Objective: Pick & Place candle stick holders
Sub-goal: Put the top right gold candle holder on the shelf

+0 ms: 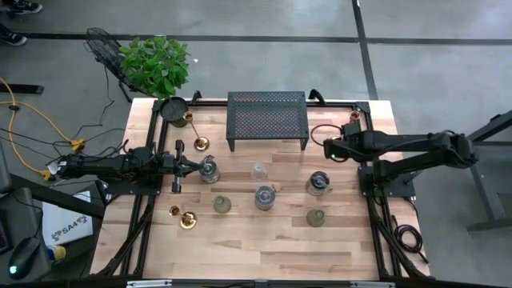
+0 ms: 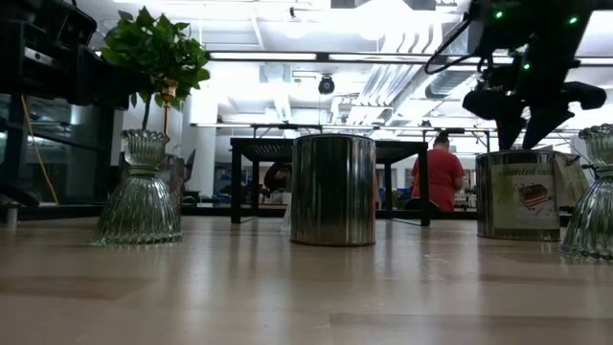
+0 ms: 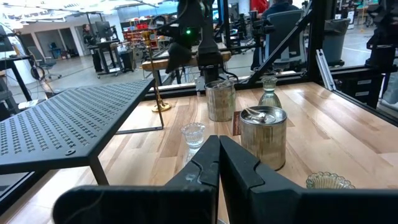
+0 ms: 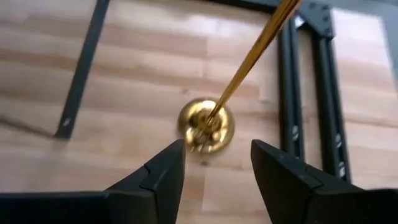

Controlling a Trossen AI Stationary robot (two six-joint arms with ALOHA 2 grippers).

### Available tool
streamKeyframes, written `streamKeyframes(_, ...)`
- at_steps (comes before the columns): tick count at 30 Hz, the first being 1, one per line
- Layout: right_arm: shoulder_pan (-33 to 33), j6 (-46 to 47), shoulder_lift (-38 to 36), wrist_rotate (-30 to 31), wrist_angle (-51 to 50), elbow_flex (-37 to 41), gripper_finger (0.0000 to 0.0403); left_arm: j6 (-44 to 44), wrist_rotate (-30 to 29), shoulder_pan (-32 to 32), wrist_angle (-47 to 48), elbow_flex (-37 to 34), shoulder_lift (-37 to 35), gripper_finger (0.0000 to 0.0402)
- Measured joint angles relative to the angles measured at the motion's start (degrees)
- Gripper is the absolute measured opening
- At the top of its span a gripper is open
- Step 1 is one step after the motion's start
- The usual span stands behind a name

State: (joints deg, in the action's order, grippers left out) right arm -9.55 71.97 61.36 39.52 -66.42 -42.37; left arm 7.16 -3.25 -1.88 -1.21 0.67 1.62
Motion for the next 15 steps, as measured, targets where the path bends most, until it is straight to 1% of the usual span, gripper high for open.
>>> streamKeyframes(3,-2.34,-1.77,1.05,2.74,1.59,0.00,0.0176,-0.01,0.00,-0.02,0.02,0.00,0.01,0.0000)
streamKeyframes(8,-6.54,-5.47,2.64,5.17,4.65,0.00,0.0176,0.01,0.00,0.01,0.00,0.00,0.00,0.0000)
streamKeyframes(15,-11.47,-10.91,3.63,5.98,8.63,0.00,0.0176,-0.01,0.00,0.01,0.00,0.00,0.01,0.0000)
